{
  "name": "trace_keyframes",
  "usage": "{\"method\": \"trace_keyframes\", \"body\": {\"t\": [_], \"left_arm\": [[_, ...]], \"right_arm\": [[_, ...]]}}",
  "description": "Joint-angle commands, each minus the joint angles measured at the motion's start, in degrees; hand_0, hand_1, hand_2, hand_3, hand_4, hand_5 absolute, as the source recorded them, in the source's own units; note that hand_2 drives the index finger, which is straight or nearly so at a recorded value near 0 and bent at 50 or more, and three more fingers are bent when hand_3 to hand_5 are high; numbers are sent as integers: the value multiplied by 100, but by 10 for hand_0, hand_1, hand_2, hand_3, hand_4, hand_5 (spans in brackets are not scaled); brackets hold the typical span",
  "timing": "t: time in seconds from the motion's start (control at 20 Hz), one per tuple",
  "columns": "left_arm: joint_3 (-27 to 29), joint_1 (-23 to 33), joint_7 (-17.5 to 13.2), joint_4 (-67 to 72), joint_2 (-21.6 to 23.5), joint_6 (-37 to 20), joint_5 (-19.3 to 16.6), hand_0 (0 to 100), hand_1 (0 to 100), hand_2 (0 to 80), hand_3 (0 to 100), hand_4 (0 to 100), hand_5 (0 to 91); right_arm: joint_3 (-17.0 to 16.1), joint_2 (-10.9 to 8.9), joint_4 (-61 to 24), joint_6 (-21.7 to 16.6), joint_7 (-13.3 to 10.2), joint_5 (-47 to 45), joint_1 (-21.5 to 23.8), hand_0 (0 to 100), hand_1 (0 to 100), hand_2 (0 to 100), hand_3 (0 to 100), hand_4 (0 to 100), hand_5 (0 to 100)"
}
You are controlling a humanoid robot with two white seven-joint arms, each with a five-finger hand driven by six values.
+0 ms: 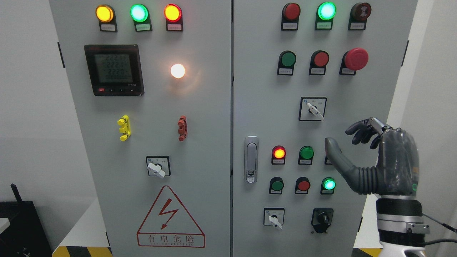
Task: Rotate and turn off gray switch
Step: 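Move the right hand to the gray rotary switch, shaping thumb and index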
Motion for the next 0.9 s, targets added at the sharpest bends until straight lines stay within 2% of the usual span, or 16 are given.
{"method": "trace_keyframes", "body": {"t": [0.0, 0.35, 0.55, 0.85], "left_arm": [[44, -53, -3, -149, -8, 4, 114, 120, 389, 0, 0, 0, 0], [53, -53, -3, -149, -9, 4, 106, 120, 389, 0, 0, 0, 0], [44, -53, -3, -149, 0, 4, 114, 120, 389, 0, 0, 0, 0], [53, -53, -3, -149, 0, 4, 106, 120, 389, 0, 0, 0, 0]], "right_arm": [[99, 216, 152, 147, 26, 19, -23, 3, 517, 503, 950, 928, 1000], [152, 374, 328, 507, 26, -8, -331, 5, 538, 480, 946, 931, 1000], [160, 383, 354, 525, 26, -25, -419, 6, 537, 505, 953, 933, 1000], [231, 541, 504, 647, 26, -34, -559, 8, 533, 526, 951, 933, 1000]]}}
